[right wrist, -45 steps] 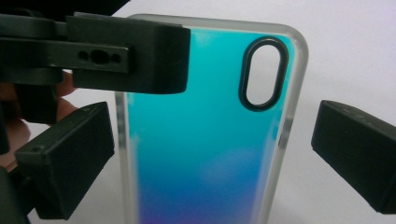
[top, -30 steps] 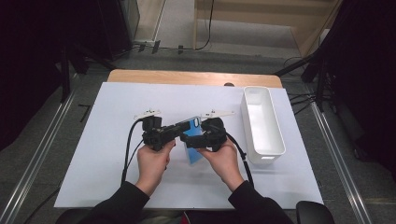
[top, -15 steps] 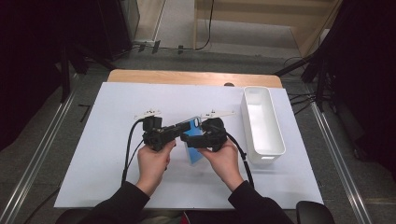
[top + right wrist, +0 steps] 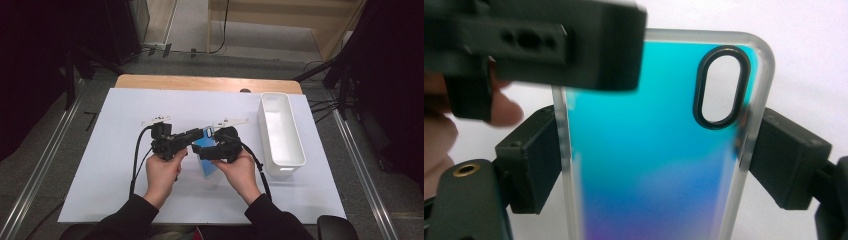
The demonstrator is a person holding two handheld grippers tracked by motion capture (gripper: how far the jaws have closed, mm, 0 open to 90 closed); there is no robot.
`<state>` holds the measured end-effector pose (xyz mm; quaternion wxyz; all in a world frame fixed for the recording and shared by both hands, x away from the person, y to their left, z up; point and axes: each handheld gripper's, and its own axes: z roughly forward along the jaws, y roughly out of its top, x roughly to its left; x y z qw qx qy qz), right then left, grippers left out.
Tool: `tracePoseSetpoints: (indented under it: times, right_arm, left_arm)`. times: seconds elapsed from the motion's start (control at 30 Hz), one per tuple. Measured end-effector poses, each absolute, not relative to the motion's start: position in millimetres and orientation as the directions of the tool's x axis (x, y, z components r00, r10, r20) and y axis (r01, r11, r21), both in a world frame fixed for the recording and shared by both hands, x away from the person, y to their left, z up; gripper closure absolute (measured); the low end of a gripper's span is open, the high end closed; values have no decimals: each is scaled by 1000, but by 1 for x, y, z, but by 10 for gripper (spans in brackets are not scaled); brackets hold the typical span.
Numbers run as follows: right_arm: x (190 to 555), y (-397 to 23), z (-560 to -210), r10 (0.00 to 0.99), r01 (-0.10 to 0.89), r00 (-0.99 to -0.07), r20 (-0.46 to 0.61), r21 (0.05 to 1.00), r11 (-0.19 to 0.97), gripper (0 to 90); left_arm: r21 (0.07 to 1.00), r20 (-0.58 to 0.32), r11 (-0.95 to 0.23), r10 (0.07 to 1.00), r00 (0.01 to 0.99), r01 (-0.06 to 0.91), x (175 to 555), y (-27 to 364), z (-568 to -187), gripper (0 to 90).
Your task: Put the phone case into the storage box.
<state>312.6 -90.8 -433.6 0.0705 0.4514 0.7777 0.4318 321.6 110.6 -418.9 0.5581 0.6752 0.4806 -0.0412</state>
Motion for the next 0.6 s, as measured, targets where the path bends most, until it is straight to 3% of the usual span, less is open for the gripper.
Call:
tracePoseSetpoints:
  times: [0.13,0.6]
  right_arm:
    - [311,-91,-433,755,640,-592,281,733,230,147]
    - [309,-95,-435,728,640,-622,288,723,261,147]
  left_arm:
    - [712,-600,95,598,532,696,325,116,-416,600]
    - [690,-615,73,584,530,720,339,131,-407,463]
